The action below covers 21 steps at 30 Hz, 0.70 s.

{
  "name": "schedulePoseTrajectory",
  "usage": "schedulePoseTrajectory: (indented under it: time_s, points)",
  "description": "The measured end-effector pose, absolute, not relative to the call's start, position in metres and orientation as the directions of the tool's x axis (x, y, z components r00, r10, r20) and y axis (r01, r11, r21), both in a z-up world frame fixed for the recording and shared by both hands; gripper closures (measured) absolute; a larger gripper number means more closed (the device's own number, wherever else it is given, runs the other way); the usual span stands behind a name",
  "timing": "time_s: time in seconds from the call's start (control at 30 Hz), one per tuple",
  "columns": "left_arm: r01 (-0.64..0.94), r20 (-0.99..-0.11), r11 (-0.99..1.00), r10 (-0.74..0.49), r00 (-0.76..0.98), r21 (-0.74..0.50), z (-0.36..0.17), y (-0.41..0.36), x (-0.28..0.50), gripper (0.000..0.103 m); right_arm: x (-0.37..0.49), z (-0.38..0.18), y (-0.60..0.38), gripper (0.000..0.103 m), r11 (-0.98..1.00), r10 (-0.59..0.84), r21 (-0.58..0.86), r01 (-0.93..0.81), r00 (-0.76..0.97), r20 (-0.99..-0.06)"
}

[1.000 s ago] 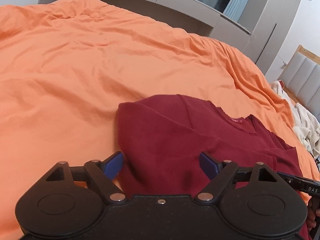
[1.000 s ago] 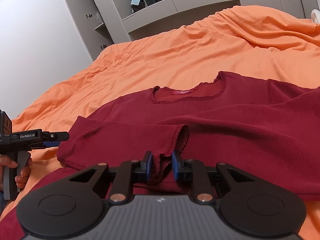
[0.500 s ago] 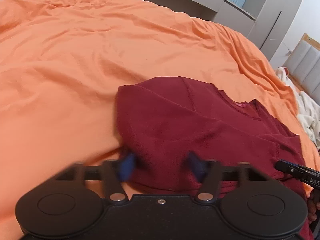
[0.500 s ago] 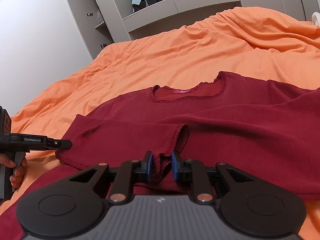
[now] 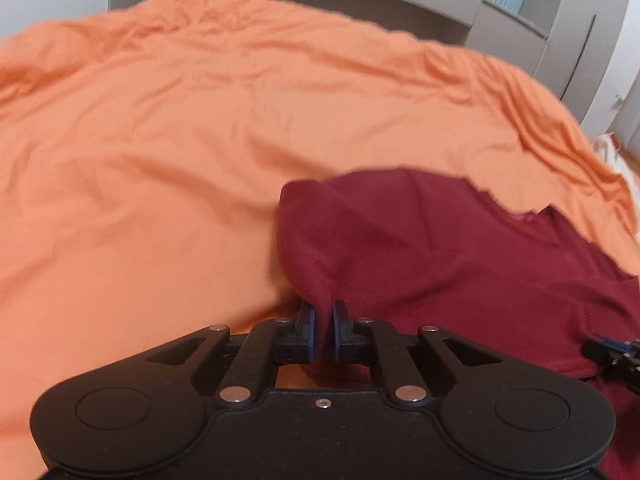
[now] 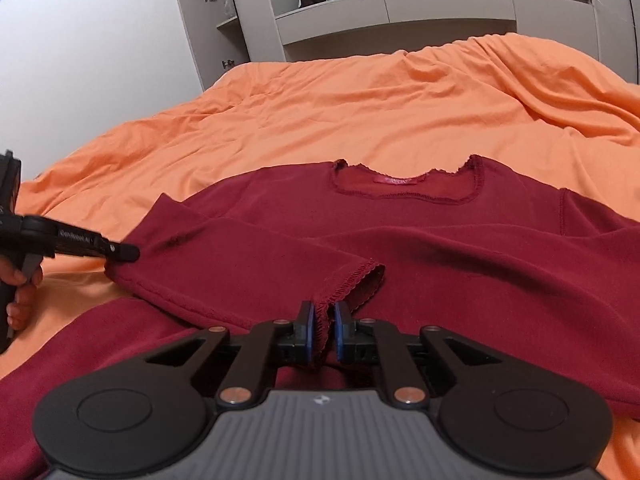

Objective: Fold small clothes
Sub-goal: 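Grasp the sweater side with the left tool and fold it inward while the right tool pinches the sleeve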

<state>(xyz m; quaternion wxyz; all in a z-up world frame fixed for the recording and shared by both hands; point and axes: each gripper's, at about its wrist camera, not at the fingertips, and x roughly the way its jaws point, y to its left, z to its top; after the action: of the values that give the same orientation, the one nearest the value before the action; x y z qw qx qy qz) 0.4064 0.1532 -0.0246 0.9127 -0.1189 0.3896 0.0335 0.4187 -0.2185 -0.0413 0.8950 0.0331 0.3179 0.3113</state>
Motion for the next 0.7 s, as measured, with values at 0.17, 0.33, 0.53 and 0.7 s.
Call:
schedulePoseTrajectory:
  time_s: [0.17,0.33,0.53,0.7]
  points:
    - [-0.187,-0.727,0.959,-0.026,0.686,-0.211,-0.030,0.163,0.407,0.089,0.416,-0.043,-0.216,0.091,0.800,0.578,0.237,-0.552,0.599,-0.554]
    - [-0.199,-0.734,0.960,-0.012,0.679,-0.200,-0.031,0.162,0.406,0.085,0.414,-0.042,-0.216,0.087,0.803,0.571,0.224,-0.552,0.605,-0.555]
    - [-0.227,-0.731,0.952,0.007,0.683,-0.204,-0.024,0.163,0.400,0.057,0.409,-0.038,-0.222,0.060,0.810,0.564,0.220,-0.544,0.617,-0.549]
    - [-0.237,-0.711,0.953,0.033,0.702,-0.190,-0.013,0.160,0.385,0.024,0.394,-0.028,-0.230,0.028,0.813,0.559,0.198,-0.547,0.641,-0.526]
